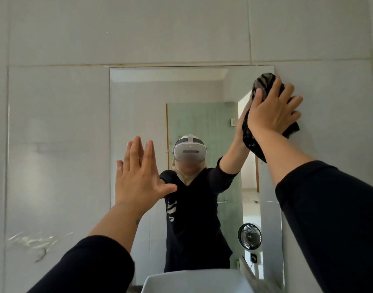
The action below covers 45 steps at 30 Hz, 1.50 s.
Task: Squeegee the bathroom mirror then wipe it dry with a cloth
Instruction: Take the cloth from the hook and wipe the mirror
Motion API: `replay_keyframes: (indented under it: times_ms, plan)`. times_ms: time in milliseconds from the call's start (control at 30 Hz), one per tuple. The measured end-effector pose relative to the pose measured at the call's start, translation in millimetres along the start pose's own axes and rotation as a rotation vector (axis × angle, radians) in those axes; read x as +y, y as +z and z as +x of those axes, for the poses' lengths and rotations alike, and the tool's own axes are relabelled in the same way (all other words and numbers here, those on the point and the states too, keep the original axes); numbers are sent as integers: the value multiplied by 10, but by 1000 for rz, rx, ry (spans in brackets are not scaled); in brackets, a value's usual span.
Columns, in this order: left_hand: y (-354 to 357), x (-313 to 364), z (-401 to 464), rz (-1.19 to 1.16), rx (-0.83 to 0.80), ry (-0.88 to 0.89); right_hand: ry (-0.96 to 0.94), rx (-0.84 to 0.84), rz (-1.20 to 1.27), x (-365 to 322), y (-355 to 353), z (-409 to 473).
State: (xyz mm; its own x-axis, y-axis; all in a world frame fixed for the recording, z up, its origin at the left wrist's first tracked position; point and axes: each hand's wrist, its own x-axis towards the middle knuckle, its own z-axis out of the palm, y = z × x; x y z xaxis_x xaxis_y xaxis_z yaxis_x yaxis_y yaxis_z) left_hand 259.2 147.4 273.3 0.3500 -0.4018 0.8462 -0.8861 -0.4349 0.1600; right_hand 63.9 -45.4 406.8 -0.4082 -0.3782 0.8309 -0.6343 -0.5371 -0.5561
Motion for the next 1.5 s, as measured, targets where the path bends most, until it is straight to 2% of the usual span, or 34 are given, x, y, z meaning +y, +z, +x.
replay_keyframes:
  times_ms: [100, 300, 500, 733, 933, 1100, 1200, 1333, 1500]
  plan:
    - [-2, 15, 7, 8, -5, 1, 20, 16, 5, -55, 21, -206]
    - [-49, -27, 16, -8, -35, 16, -74, -6, 41, -483, 23, -564]
    - [-157, -230, -31, -104, 30, 58, -299, -65, 86, -1134, 59, -947]
    - [-309, -669, -212, -44, -46, -41, -654, -83, 69, -1760, 111, -1499]
    - [-208, -964, -345, 29, -57, -108, -855, -39, 16, -1781, 178, -1859]
    - [-185, -835, -468, 5, -58, -132, -1064, -53, -13, -1419, 169, -2036]
    - [-146, -704, -502, -27, -56, -80, -1056, -90, -24, -1160, 143, -1945]
    - [-90, -483, -499, -43, -92, -29, -881, -158, -18, -821, 65, -1675]
    - [8, -245, -509, 4, -113, 5, -709, -139, -38, -367, 10, -1337]
